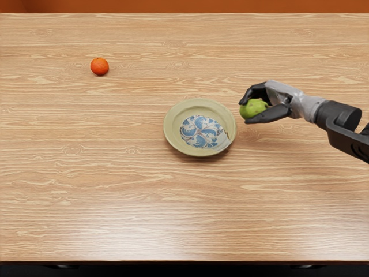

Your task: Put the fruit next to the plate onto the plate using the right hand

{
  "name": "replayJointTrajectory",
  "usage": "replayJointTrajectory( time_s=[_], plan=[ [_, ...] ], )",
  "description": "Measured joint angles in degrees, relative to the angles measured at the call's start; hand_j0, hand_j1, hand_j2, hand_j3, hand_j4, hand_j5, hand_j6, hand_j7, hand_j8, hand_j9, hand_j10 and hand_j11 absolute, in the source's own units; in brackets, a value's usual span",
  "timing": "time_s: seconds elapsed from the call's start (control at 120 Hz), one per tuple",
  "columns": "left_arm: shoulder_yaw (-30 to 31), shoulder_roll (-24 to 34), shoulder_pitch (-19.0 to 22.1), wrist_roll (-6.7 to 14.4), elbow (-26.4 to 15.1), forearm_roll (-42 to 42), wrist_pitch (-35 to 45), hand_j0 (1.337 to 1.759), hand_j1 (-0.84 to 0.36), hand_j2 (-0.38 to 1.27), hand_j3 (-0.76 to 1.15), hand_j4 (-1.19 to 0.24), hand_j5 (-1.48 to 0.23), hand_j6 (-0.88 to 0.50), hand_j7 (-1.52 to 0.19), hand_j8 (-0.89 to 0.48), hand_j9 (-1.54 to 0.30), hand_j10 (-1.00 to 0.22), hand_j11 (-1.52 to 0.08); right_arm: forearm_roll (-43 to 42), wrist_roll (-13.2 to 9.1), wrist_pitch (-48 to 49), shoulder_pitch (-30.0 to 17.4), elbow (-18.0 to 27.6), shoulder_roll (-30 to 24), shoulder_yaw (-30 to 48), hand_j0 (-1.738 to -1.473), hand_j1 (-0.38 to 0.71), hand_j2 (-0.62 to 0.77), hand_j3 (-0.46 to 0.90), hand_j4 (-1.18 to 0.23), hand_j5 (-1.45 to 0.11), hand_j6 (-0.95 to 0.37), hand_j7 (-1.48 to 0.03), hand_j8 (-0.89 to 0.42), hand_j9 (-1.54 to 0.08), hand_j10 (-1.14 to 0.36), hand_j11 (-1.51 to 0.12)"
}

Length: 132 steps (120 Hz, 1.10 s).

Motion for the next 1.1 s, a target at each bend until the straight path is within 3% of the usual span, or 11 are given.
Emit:
replayJointTrajectory(
  time_s=[0.283, 0.667, 0.908, 1.1],
  plan=[
    [0.01, 0.00, 0.00, 0.00, 0.00, 0.00, 0.00, 1.658, 0.32, 0.00, 0.00, -0.02, -0.03, -0.02, -0.03, -0.02, -0.03, -0.02, -0.03, -0.01, -2.85, 0.21, 2.66, -0.39, 8.99, -0.09, -1.641, 0.27, 0.02, 0.00, -0.74, -1.06, -0.36, -1.01, -0.25, -1.05, -0.45, -1.04],
    [0.01, 0.00, 0.00, 0.00, 0.00, 0.00, -0.01, 1.658, 0.32, 0.00, 0.00, -0.02, -0.03, -0.02, -0.03, -0.02, -0.03, -0.02, -0.03, -0.62, -3.27, -1.52, 2.68, -3.93, 16.29, -1.11, -1.638, 0.27, 0.01, 0.00, -0.74, -1.04, -0.36, -0.99, -0.24, -1.04, -0.44, -1.04],
    [0.02, 0.00, 0.00, 0.01, 0.00, -0.01, 0.00, 1.658, 0.32, 0.00, 0.00, -0.02, -0.03, -0.02, -0.03, -0.02, -0.03, -0.02, -0.03, -0.52, -4.00, -1.61, 2.50, -4.42, 16.99, -1.37, -1.648, 0.22, -0.07, 0.00, -0.60, -0.82, -0.46, -0.80, -0.35, -0.82, -0.52, -0.82],
    [0.02, 0.00, 0.00, 0.01, 0.00, -0.01, 0.00, 1.658, 0.32, 0.00, 0.00, -0.02, -0.03, -0.02, -0.03, -0.02, -0.03, -0.02, -0.03, -0.19, -4.39, -1.68, 2.59, -4.55, 17.47, -1.32, -1.654, 0.16, -0.07, 0.00, -0.47, -0.63, -0.42, -0.62, -0.39, -0.63, -0.46, -0.63]
  ],
)
